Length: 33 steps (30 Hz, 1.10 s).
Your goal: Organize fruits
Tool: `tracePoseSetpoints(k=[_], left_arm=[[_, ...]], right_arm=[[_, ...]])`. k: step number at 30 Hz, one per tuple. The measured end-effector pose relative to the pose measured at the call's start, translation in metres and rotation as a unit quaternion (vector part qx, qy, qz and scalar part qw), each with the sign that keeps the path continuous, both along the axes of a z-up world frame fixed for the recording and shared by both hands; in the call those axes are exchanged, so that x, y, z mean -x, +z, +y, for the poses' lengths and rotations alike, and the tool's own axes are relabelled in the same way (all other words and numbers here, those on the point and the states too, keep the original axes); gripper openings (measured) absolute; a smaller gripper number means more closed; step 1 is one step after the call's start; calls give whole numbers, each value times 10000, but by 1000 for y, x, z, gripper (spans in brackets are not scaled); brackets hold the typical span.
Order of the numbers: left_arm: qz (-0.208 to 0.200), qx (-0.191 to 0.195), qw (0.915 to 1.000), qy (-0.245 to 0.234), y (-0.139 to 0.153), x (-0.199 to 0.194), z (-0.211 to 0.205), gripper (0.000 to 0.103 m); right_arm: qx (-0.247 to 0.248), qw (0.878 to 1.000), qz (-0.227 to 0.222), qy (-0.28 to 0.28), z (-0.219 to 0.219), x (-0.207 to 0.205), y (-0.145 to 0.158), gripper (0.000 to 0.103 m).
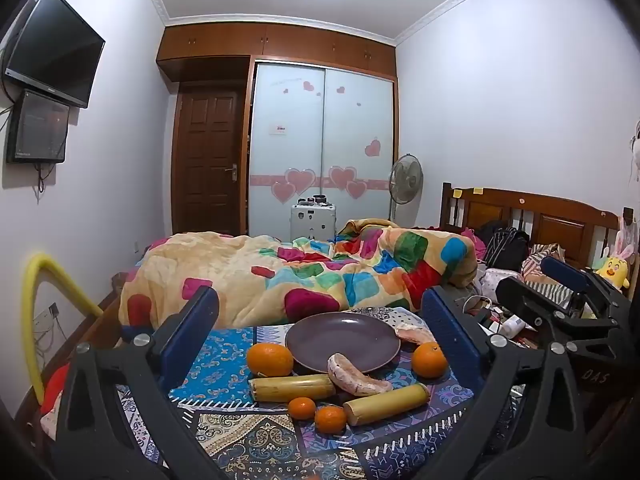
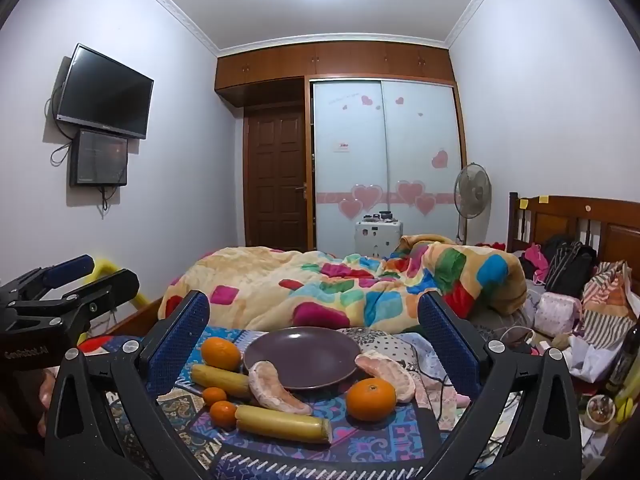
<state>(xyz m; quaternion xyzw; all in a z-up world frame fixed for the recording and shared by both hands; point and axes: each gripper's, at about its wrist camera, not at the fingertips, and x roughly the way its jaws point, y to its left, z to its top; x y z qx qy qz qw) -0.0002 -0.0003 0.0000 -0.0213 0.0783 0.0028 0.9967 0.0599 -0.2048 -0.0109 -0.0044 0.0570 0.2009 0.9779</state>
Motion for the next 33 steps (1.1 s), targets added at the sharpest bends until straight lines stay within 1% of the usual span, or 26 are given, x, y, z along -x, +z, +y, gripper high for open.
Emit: tracePoseSetpoints(k=[7,8,13,14,18,20,33], left_arm=[[30,24,10000,-27,2,1,-2,103],[40,39,10000,-14,-1,0,5,103],[46,49,10000,-16,-1,0,5,103],[46,48,10000,-14,-1,0,5,103],[51,53,10000,-24,-1,1,3,103],[49,58,10000,-33,-2,2,5,103],[49,13,10000,-10,-6,3,4,103]], right_arm=[[-18,10000,-5,45,1,1,1,103],[-18,10000,-4,54,2,1,1,103],[1,10000,-27,56,4,7,-2,103],[-27,10000,-21,61,5,4,3,103],[-16,10000,-27,62,5,2,3,103],[-26,10000,-36,70,6,8,7,103],[-48,9999,-65,76,9,13,5,103]])
